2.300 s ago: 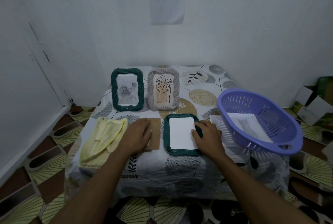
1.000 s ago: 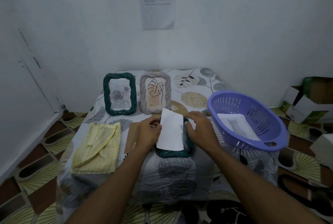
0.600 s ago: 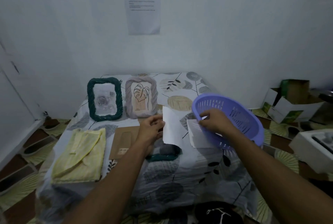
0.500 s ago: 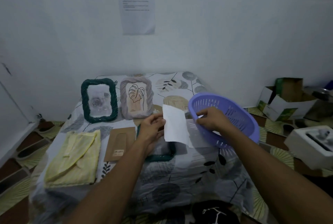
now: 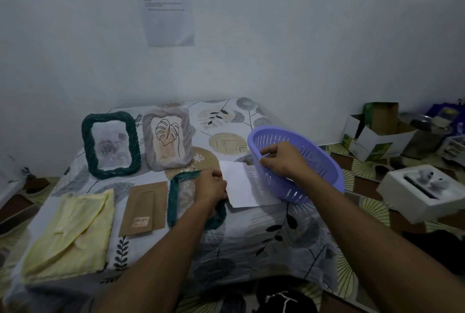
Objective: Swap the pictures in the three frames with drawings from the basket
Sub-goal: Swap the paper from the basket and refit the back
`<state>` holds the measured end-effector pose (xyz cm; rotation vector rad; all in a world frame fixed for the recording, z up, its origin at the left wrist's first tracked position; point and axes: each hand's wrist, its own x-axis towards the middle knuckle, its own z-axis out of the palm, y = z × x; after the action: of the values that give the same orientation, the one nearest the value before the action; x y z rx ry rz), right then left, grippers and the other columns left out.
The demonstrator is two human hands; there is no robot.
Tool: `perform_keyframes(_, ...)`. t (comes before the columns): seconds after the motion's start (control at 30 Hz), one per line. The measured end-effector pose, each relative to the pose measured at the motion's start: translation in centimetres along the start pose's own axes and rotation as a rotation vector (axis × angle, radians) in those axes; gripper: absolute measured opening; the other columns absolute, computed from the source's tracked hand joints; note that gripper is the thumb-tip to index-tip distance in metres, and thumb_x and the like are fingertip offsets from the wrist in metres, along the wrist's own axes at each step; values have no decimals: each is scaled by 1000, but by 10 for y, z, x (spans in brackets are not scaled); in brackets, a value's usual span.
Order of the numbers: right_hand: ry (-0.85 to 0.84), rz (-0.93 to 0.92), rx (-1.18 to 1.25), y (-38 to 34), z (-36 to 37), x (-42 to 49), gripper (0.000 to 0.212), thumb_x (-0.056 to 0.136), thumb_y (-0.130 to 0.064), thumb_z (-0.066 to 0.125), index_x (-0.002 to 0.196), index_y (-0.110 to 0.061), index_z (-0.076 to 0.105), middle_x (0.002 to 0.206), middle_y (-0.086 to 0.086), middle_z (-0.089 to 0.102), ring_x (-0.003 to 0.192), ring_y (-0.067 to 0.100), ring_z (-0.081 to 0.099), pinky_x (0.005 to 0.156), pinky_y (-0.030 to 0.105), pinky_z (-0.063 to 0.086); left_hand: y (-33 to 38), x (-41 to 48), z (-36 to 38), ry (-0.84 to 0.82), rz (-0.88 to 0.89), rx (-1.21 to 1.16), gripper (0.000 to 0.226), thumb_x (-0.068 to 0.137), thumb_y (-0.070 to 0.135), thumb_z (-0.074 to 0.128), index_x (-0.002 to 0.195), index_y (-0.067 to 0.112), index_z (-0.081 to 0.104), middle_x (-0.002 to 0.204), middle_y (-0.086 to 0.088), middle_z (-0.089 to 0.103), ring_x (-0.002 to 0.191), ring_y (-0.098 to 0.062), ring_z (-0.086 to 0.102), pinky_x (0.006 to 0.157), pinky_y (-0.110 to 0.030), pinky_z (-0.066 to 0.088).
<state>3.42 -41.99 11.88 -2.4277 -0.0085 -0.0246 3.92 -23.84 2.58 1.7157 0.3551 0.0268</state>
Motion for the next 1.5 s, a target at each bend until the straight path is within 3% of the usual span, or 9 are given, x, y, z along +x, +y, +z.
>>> perform_keyframes(0.1,-16,-33,-6,0,3,-3,36,86,-17,65,122,-12,66,115,9,70,105,20,63,90,29,46,1,2,8,-7,3,24,21,82,-9,56,96,5,63,86,-16,66,76,-31,68,62,-50,60)
perform_keyframes(0.27,-25,-52,-22,2,11,-1,38,85,-18,68,122,-12,67,110,8,72,102,19,64,92,30,48,8,-1,24,-12,8,48,21,81,-12,57,77,9,60,84,-18,66,75,-32,69,59,-51,59)
perform_keyframes(0.57,-38,-63,-26,10,26,6,40,82,-25,71,121,-15,67,108,7,73,99,20,67,95,41,52,7,1,35,-55,7,42,16,79,-12,63,89,1,61,80,-17,62,79,-33,67,63,-57,57)
perform_keyframes(0.8,-36,-59,-15,10,26,7,42,83,-24,71,123,-13,66,109,8,73,101,21,66,95,40,52,2,2,39,-37,30,77,16,82,-9,63,86,6,60,81,-17,62,74,-30,66,59,-45,60)
perform_keyframes(0.93,-48,-63,-9,12,28,8,37,86,-28,68,120,-14,67,108,7,72,98,23,67,90,40,55,2,5,36,-12,200,273,15,83,1,62,69,3,60,67,-18,62,66,-32,66,58,-48,59)
perform_keyframes(1.07,-12,11,106,20,11,18,22,95,-19,56,111,-8,68,97,13,71,82,27,70,66,37,61,12,1,27,69,428,484,23,95,20,52,94,4,69,91,-11,69,82,-23,62,72,-32,48)
perform_keyframes(1.2,-7,40,-87,44,0,41,22,91,-19,61,108,-8,70,98,13,72,79,28,69,75,44,60,34,-14,31,-79,460,280,37,97,30,50,128,11,56,119,-4,62,103,-14,56,85,-28,42)
perform_keyframes(1.3,-47,34,-290,51,3,54,28,86,-28,68,105,-7,72,101,11,72,88,26,66,85,40,55,39,-17,36,-154,452,304,52,95,32,56,140,10,43,129,-1,55,113,-13,51,90,-25,38)
perform_keyframes(1.5,-121,90,-470,69,27,73,53,79,-53,70,94,-2,68,86,11,64,82,27,59,71,33,46,31,-9,35,-142,455,326,60,92,33,61,143,10,40,141,-7,50,120,-17,50,98,-31,40)
